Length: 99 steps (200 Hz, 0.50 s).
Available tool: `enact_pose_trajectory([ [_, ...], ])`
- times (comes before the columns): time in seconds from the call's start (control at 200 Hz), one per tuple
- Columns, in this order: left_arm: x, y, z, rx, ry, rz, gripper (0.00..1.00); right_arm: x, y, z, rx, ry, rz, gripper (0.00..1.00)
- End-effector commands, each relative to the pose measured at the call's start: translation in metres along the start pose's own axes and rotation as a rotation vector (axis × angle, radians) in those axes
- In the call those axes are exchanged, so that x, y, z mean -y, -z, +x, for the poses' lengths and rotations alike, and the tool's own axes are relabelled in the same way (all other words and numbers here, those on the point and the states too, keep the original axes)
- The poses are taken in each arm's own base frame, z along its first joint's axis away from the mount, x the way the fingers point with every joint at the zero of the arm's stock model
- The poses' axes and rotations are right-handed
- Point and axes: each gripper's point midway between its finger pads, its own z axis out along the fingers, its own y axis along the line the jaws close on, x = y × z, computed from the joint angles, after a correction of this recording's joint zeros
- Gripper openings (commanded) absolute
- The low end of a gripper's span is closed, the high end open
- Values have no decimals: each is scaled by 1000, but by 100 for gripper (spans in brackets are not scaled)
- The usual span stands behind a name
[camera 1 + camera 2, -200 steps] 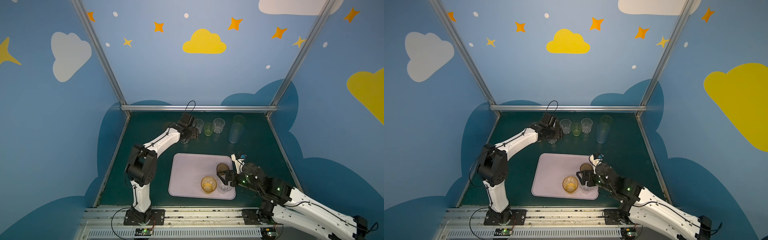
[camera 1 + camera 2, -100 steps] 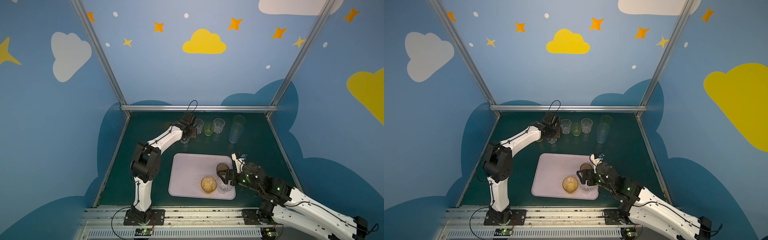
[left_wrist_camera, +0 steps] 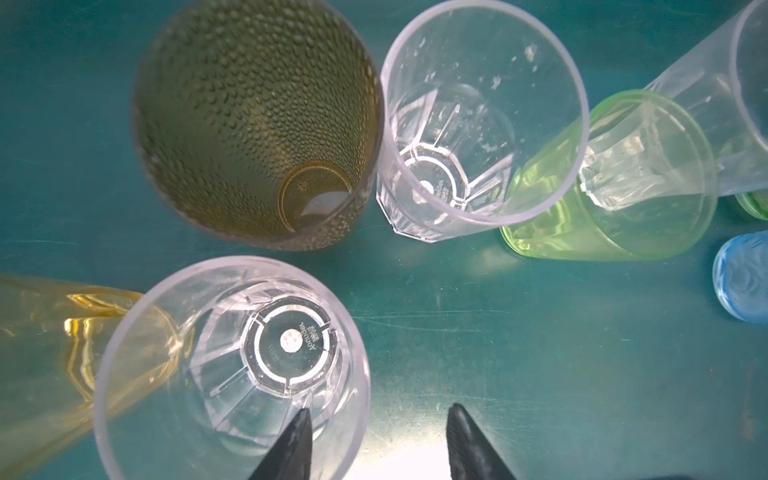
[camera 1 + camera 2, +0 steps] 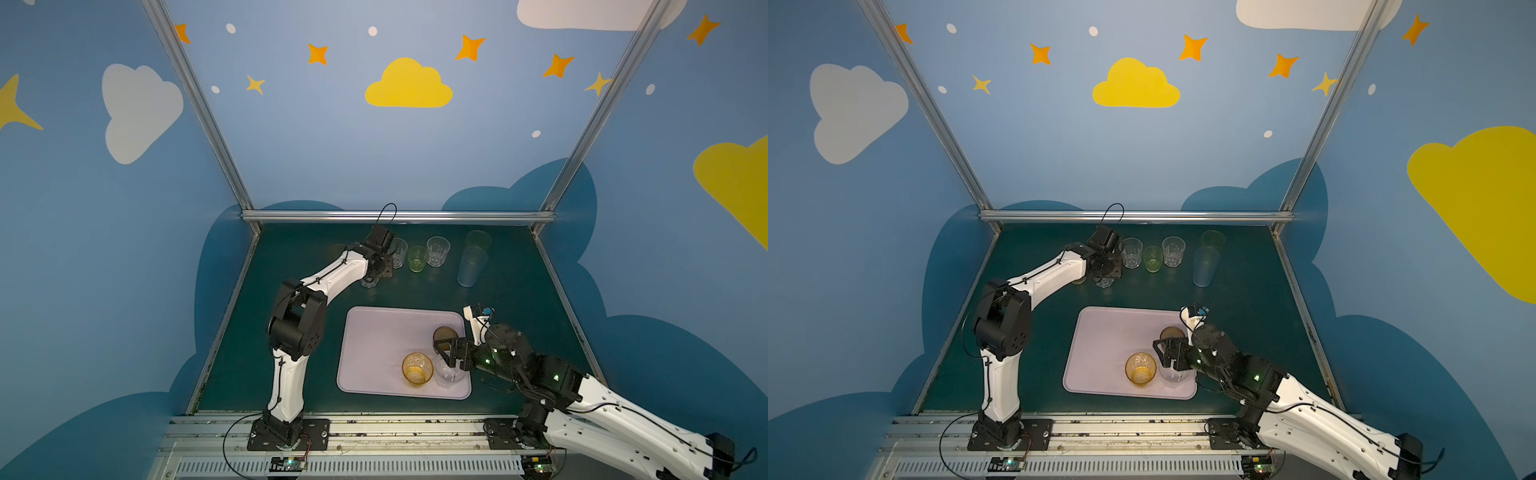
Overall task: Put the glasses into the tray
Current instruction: 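Lower the left gripper onto the clear glass rim and close it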
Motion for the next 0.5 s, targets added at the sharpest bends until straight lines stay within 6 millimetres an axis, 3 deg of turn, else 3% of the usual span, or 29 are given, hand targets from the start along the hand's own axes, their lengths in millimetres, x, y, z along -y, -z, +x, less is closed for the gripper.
enact_pose_trajectory([
  [0.0, -3, -5, -2, -5, -11, -20, 50, 1, -3, 0, 3, -12, -1, 87],
  [0.205, -3, -10, 0, -25, -17, -27, 46, 3, -3, -2, 8, -18, 6, 87],
  [0.31, -3, -13, 1, -37, -18, -28, 31, 4, -3, -2, 6, -24, 8, 87],
  [0.491, -2, -14, 3, -49, -18, -22, 30, 3, -4, -2, 3, -26, 8, 87],
])
